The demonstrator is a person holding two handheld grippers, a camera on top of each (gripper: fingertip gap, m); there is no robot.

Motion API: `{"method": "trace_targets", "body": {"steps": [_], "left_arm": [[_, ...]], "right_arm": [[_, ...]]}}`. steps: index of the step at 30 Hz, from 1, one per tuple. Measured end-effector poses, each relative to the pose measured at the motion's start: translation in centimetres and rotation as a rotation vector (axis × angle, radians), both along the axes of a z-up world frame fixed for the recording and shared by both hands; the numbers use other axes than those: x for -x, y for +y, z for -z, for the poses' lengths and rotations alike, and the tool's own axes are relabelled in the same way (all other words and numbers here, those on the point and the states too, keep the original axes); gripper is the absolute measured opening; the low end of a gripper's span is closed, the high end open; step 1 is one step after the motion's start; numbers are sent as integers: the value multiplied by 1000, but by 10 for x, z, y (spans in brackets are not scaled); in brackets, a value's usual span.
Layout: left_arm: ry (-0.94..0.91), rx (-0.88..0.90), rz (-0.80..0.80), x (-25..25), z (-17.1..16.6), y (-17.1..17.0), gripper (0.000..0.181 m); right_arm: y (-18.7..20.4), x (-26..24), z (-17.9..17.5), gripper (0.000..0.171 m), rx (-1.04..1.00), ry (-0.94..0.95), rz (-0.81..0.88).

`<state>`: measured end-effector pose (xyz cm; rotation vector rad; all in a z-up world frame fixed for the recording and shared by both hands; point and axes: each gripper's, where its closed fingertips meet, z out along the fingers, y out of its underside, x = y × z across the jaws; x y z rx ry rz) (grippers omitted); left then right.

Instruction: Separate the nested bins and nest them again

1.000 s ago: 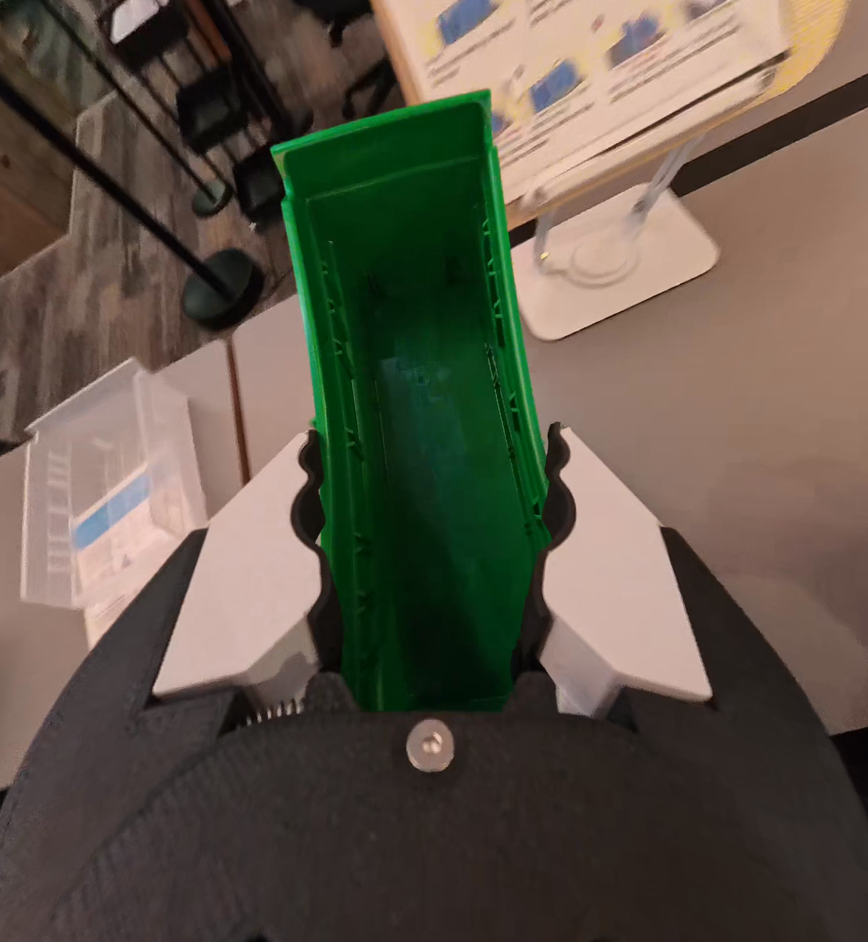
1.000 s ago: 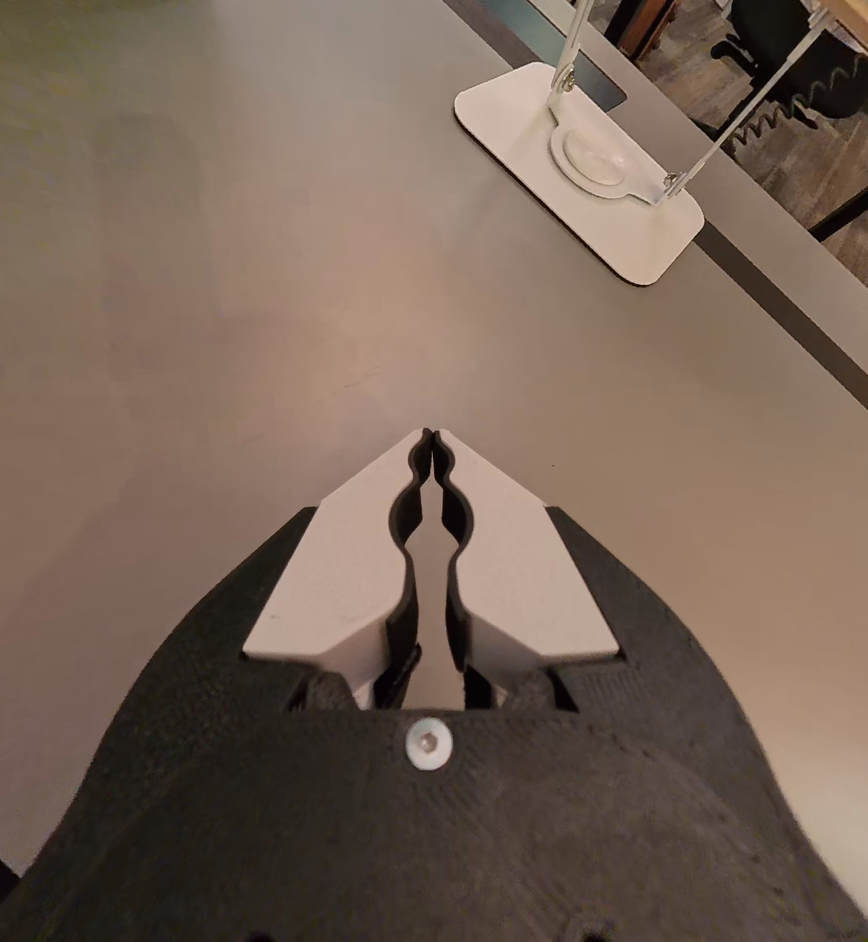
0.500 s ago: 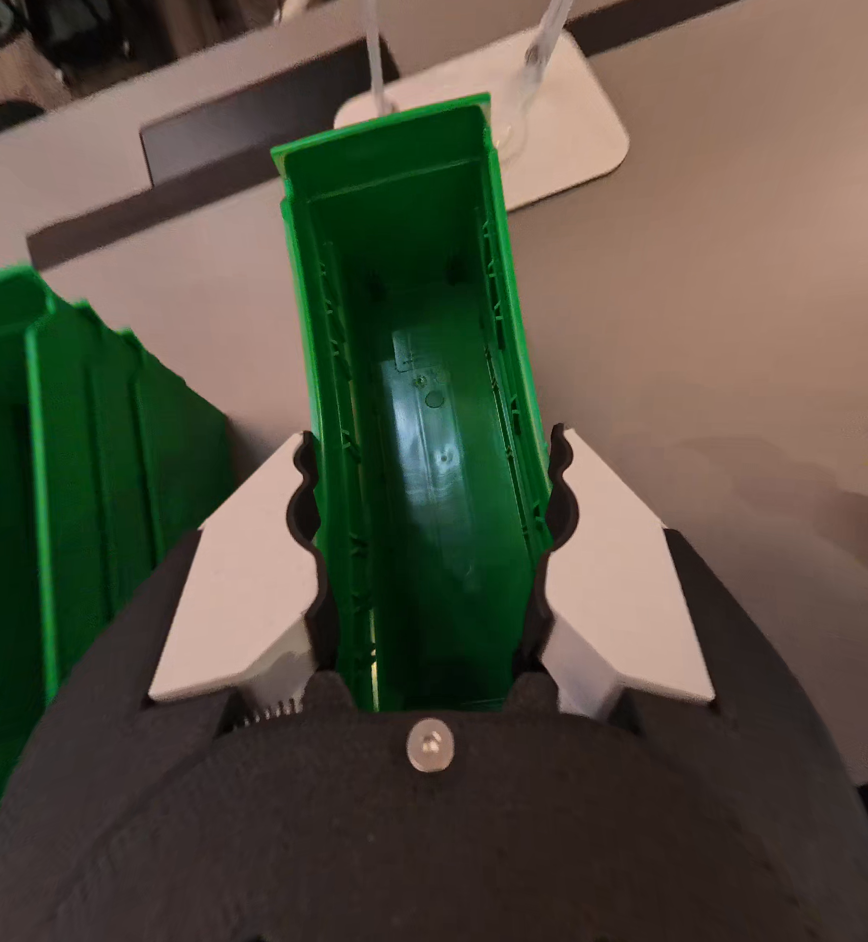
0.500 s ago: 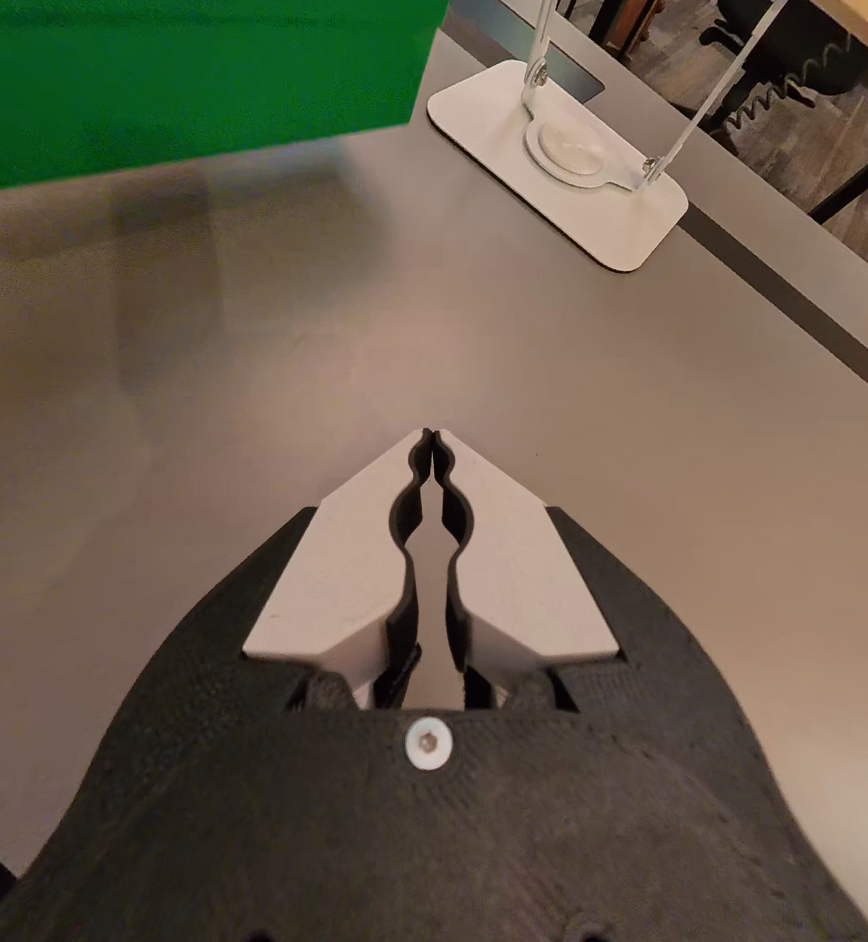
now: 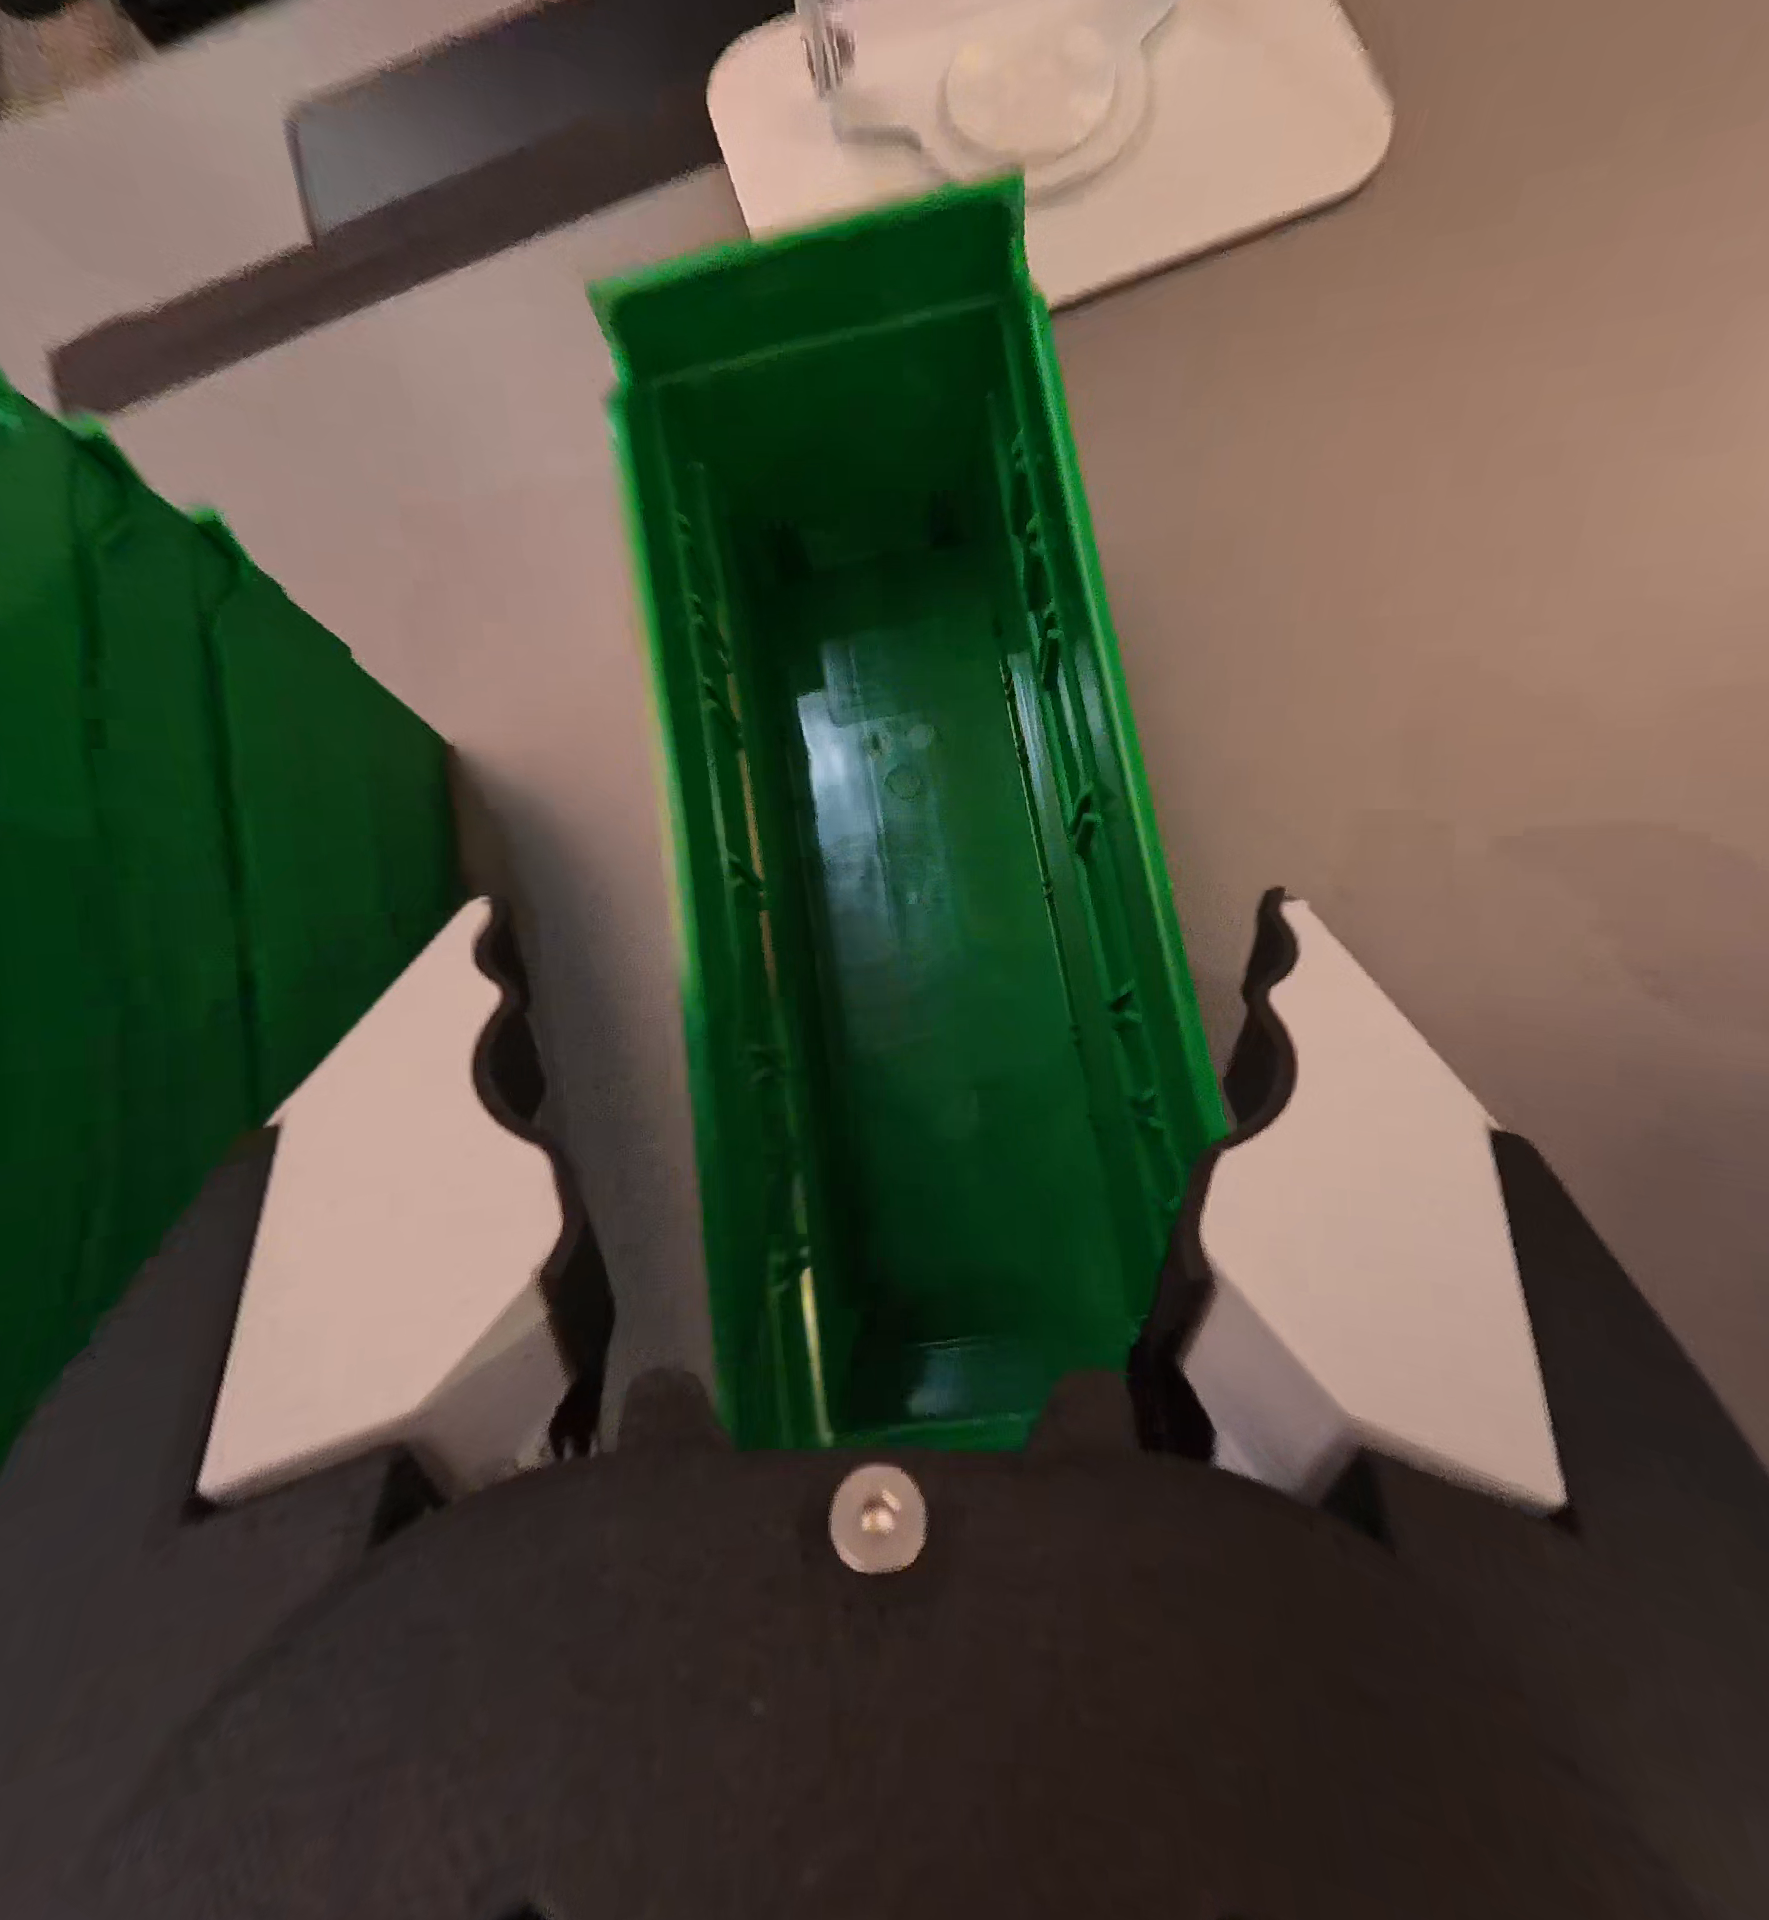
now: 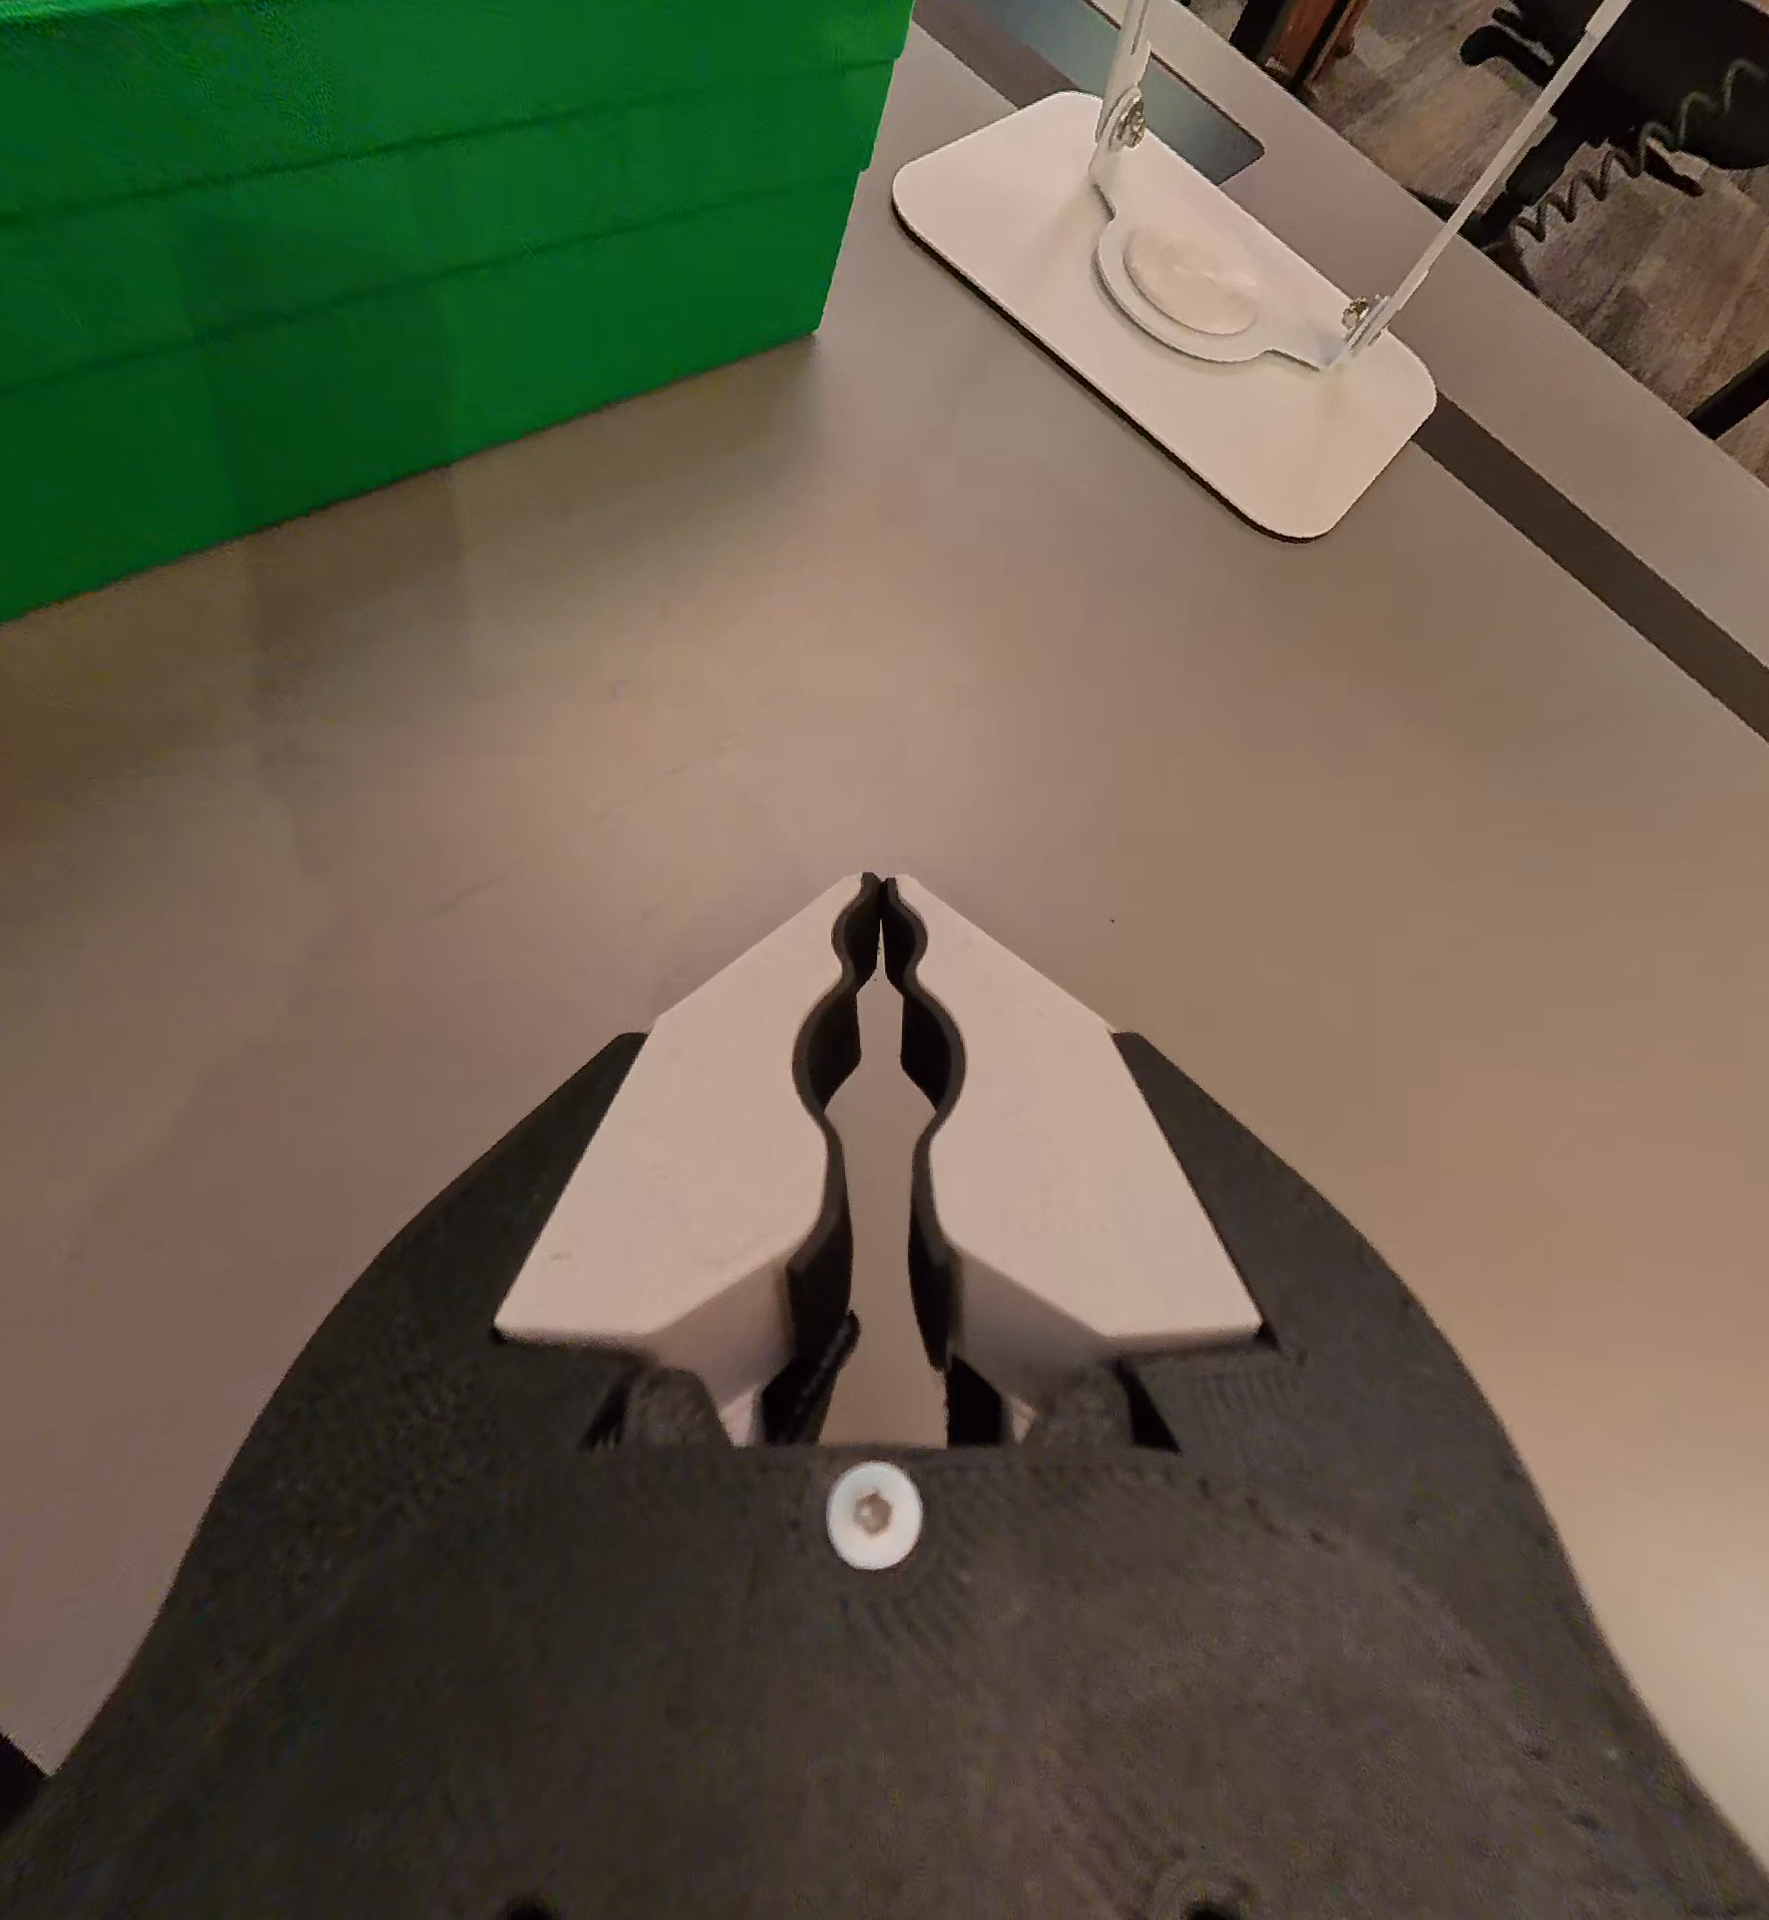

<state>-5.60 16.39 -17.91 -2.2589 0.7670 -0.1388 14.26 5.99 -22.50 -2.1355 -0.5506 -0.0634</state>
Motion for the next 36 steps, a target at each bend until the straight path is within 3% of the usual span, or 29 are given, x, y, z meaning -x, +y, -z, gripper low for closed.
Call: {"method": "trace_targets", "body": {"steps": [1, 5, 7, 13, 18, 22, 29, 36], "left_arm": [[-18, -28, 6, 4, -15, 0, 136], [22, -127, -31, 50, -76, 13, 133], [79, -108, -74, 89, -87, 26, 134], [221, 173, -141, 180, -39, 46, 135], [195, 229, -135, 186, -29, 50, 115], [161, 282, -122, 185, -25, 50, 112], [175, 266, -94, 187, -29, 51, 93], [131, 221, -94, 184, -37, 53, 86]], "right_arm": [[0, 0, 0, 0, 0, 0, -1], [0, 0, 0, 0, 4, 5, -2], [-1, 0, 2, 0, 10, 4, -6], [-2, 4, 6, 0, 28, -5, -20], [-2, 6, 11, 0, 44, -5, -26], [-2, 6, 13, 0, 51, -5, -25], [-2, 4, 14, 0, 56, 2, -23], [-2, 4, 15, 0, 62, 3, -24]]}}
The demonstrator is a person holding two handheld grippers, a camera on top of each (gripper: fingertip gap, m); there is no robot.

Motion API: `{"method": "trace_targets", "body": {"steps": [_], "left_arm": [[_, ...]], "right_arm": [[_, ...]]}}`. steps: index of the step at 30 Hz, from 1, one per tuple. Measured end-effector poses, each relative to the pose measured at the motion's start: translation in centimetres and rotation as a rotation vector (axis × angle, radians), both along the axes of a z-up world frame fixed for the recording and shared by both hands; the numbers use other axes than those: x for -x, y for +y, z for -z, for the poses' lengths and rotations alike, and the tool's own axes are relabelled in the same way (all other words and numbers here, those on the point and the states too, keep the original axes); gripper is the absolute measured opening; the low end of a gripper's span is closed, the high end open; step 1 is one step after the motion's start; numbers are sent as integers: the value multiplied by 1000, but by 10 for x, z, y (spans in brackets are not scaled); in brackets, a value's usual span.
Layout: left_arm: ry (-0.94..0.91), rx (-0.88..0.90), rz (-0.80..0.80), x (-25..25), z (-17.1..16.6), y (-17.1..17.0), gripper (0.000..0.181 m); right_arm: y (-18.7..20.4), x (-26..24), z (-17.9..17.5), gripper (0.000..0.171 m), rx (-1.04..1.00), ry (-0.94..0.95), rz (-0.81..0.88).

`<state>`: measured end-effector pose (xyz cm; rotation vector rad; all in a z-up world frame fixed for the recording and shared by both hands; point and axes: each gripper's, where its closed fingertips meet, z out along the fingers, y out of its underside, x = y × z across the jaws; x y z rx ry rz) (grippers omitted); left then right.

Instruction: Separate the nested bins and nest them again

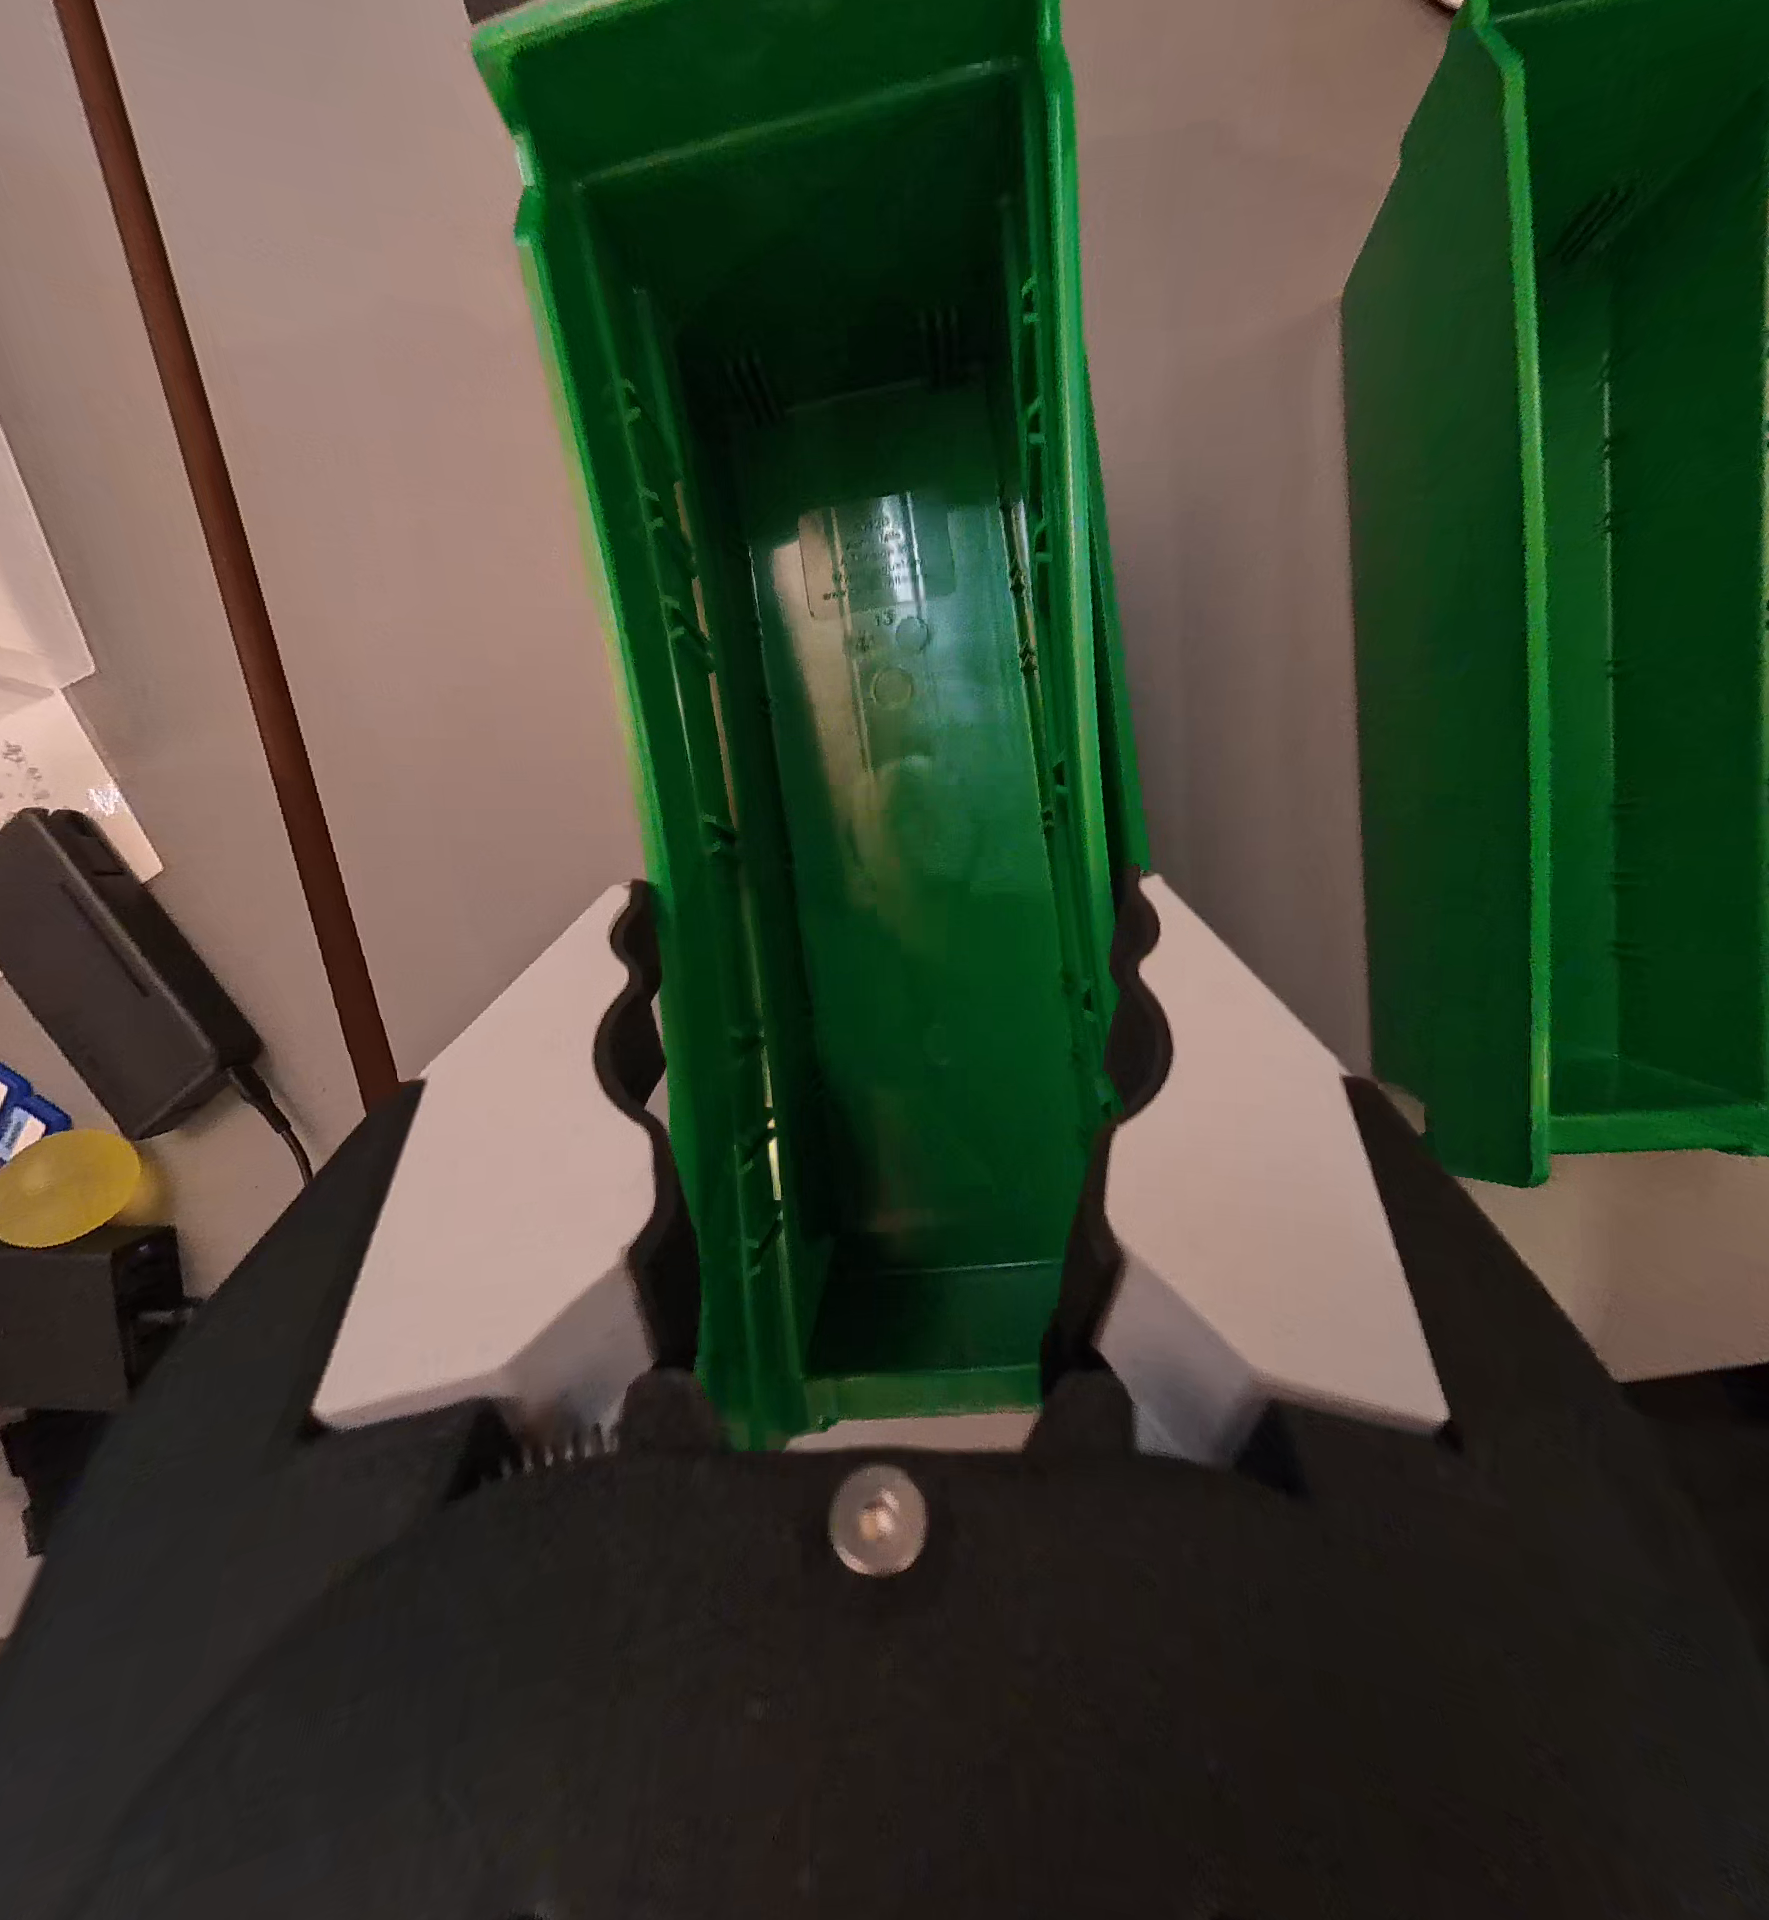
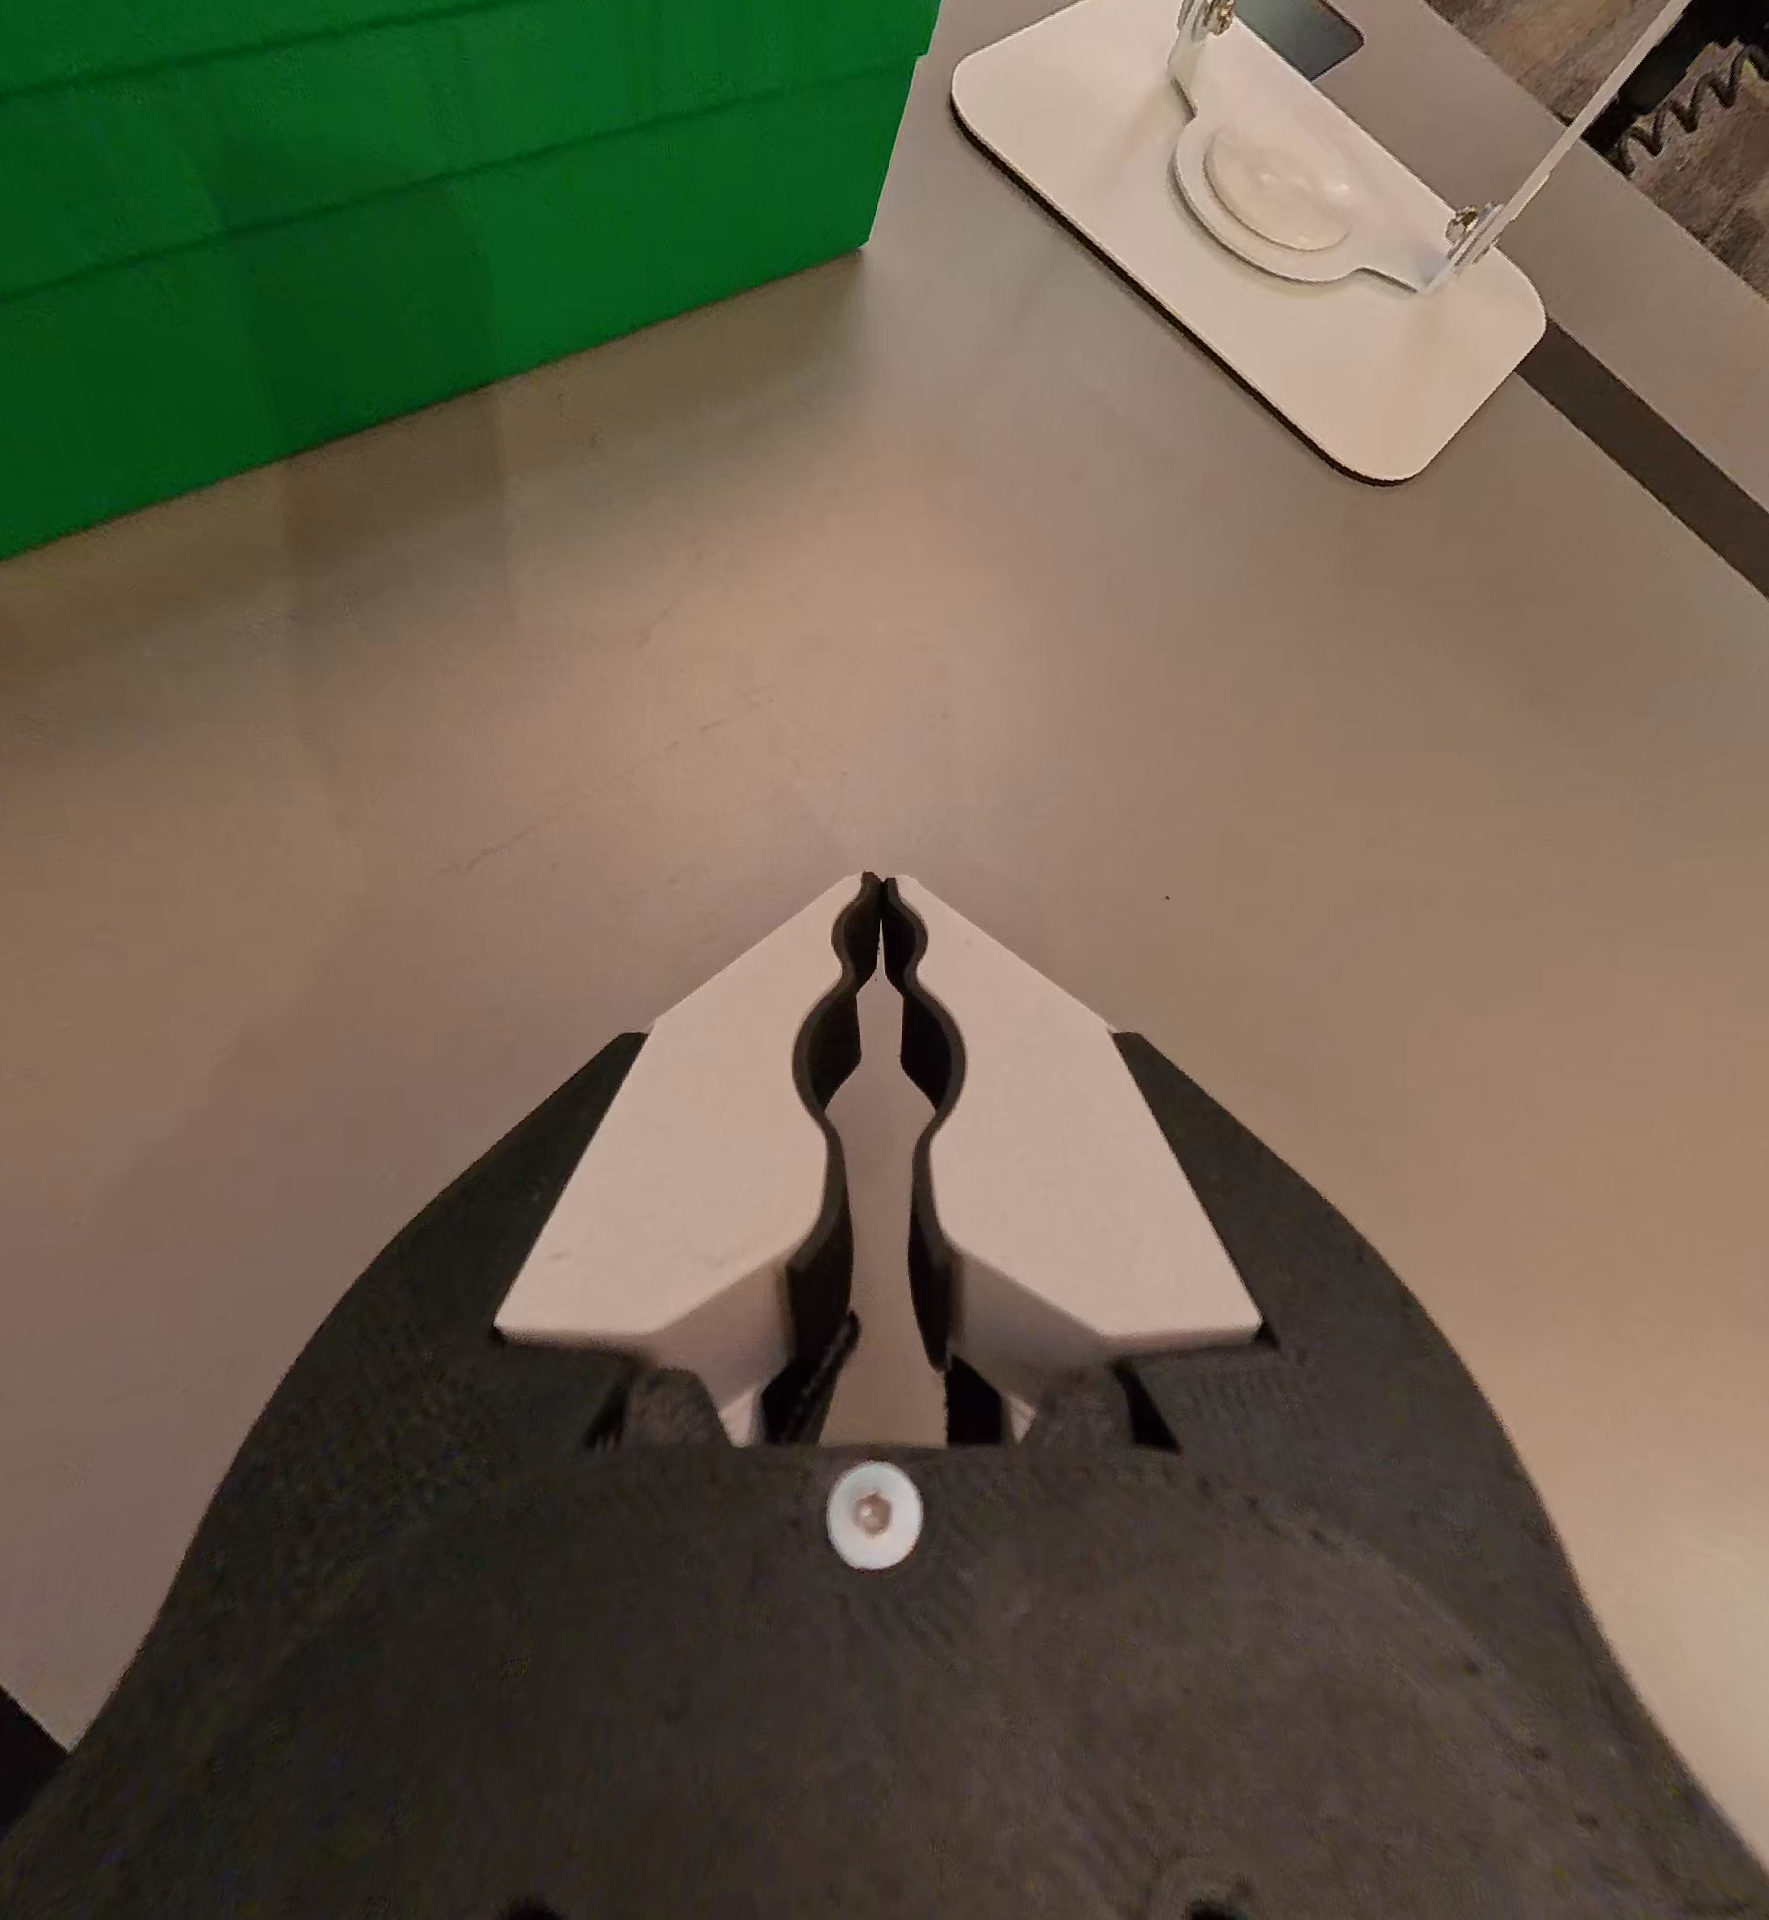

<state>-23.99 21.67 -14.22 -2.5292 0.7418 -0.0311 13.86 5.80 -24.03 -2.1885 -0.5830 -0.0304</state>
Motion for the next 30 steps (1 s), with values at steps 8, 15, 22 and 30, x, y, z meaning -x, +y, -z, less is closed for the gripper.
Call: {"method": "trace_targets", "body": {"steps": [8, 15, 22, 30], "left_arm": [[-65, -100, 0, -5, -27, 5, 86], [-65, -157, 8, -6, -56, 4, 87], [-99, -217, 9, -11, -77, 4, 87], [-137, -256, 1, -10, -72, 6, 86]], "right_arm": [[0, 1, 2, 0, 6, -1, -2], [0, 0, 1, 0, 5, 1, 0], [0, -1, 0, 0, 2, 3, 1], [0, -1, 0, 0, 3, 4, 1]]}}
